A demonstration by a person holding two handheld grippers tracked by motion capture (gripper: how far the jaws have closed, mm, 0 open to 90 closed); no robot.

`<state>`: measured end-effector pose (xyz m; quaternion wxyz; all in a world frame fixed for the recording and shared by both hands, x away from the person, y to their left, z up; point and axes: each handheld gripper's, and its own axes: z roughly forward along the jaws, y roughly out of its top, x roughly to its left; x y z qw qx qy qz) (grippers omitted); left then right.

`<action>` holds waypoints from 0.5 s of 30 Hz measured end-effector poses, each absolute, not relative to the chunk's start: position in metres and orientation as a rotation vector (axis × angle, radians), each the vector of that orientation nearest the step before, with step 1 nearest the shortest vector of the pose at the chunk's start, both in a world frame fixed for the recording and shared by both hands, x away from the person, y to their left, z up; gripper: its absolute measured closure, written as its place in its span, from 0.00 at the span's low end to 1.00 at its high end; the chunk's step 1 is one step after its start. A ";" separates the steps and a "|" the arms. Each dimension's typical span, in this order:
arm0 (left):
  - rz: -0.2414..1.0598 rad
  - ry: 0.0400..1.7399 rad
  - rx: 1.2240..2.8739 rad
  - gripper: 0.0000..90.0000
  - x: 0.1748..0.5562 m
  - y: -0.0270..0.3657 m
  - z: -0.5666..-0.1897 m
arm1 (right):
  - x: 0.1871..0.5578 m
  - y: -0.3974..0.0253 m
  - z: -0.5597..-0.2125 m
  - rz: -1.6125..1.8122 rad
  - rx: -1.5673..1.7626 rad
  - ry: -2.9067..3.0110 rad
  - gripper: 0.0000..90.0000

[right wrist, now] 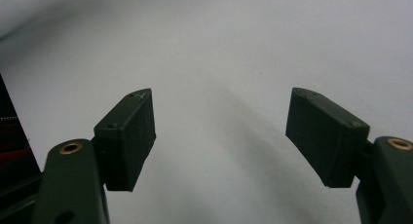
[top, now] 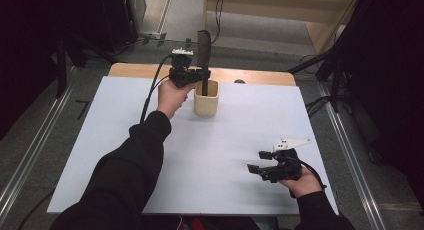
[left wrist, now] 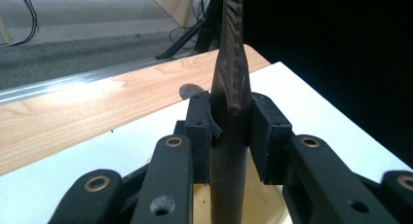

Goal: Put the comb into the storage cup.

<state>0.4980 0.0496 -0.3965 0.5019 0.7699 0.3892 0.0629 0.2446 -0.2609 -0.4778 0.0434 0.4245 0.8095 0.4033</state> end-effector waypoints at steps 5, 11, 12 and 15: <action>0.135 0.943 1.862 0.81 0.496 0.049 -0.402 | 0.245 -0.261 -0.478 1.232 1.300 2.472 0.28; 0.142 0.944 1.874 0.81 0.496 0.049 -0.407 | 0.245 -0.261 -0.478 1.235 1.295 2.478 0.28; 0.141 0.945 1.874 0.81 0.496 0.049 -0.407 | 0.245 -0.261 -0.478 1.234 1.296 2.478 0.27; 0.133 0.952 1.865 0.81 0.496 0.050 -0.409 | 0.245 -0.261 -0.478 1.234 1.299 2.478 0.28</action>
